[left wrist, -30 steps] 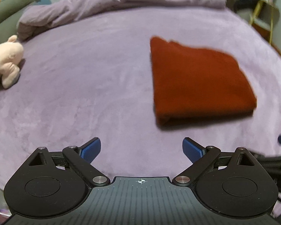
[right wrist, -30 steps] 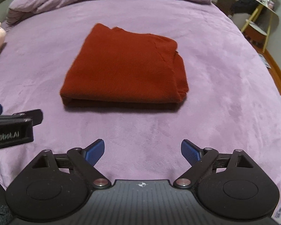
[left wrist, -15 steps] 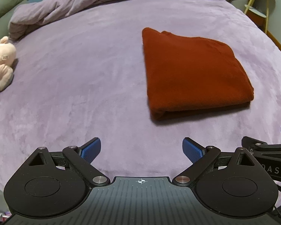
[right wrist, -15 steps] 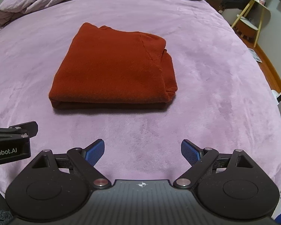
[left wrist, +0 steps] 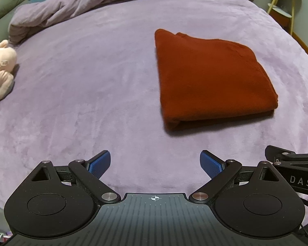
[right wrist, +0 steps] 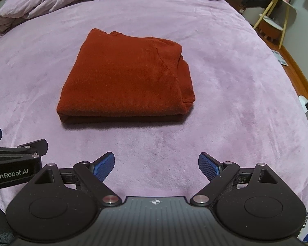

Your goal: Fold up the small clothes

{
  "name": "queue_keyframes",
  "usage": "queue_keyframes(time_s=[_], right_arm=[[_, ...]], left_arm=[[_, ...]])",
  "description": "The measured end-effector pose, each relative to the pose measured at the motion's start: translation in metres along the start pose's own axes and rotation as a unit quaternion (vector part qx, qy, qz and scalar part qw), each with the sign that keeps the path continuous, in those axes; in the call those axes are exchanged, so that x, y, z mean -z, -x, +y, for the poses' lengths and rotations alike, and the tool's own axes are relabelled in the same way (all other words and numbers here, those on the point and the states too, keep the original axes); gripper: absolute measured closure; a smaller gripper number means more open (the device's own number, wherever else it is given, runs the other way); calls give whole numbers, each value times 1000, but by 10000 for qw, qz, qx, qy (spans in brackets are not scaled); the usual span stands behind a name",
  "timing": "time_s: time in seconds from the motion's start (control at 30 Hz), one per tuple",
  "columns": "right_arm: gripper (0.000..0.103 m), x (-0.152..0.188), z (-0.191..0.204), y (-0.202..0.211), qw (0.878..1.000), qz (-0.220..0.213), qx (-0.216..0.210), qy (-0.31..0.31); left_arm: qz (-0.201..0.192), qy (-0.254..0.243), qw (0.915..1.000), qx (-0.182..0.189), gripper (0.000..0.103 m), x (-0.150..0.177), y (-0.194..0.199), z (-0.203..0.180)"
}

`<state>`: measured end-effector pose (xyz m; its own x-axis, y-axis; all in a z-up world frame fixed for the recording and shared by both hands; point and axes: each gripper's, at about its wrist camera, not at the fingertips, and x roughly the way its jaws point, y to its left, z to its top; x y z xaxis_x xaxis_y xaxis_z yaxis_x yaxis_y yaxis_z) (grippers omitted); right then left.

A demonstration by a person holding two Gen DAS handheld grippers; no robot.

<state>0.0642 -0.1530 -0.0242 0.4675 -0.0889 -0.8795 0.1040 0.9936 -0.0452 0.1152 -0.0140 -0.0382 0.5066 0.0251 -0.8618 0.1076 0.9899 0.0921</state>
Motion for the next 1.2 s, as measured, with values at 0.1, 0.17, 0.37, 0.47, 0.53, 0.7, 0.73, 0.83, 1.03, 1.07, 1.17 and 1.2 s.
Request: queue_keyframes(time_s=[0.1, 0.17, 0.37, 0.47, 0.53, 0.7, 0.73, 0.83, 1.03, 1.07, 1.17, 1.2], right_arm=[[14, 0, -1, 0, 10000, 18, -20, -12], [14, -1, -1, 0, 10000, 18, -39, -34], [14, -3, -3, 1, 9999, 19, -72, -89], [14, -3, -3, 1, 9999, 10, -64, -98], [14, -3, -3, 1, 9999, -1, -59, -113], [14, -2, -3, 2, 9999, -18, -33, -102], [14, -2, -3, 2, 9999, -13, -33, -104], [14, -2, -2, 3, 9999, -35, -38, -109], [14, -3, -4, 5, 9999, -65, -39, -116], [14, -3, -4, 5, 9999, -75, -46, -120], [14, -2, -4, 6, 9999, -83, -61, -127], [14, -2, -4, 6, 9999, -84, -58, -126]], left_arm=[[12, -8, 10000, 11, 6, 0, 0, 0], [14, -4, 10000, 27, 6, -1, 0, 0], [34, -24, 10000, 39, 6, -1, -1, -2], [34, -17, 10000, 57, 6, -1, -1, -3], [25, -26, 10000, 75, 6, -1, 0, -3], [2, -73, 9999, 74, 6, 0, 1, -6], [4, -70, 9999, 82, 6, 0, 0, -6], [6, -57, 9999, 84, 6, 0, 0, -5], [-26, -43, 9999, 116, 6, 0, 1, -5], [-28, -39, 9999, 123, 6, 0, 2, -5], [-28, -40, 9999, 138, 6, 0, 2, -5], [-28, -42, 9999, 132, 6, 1, 2, -5]])
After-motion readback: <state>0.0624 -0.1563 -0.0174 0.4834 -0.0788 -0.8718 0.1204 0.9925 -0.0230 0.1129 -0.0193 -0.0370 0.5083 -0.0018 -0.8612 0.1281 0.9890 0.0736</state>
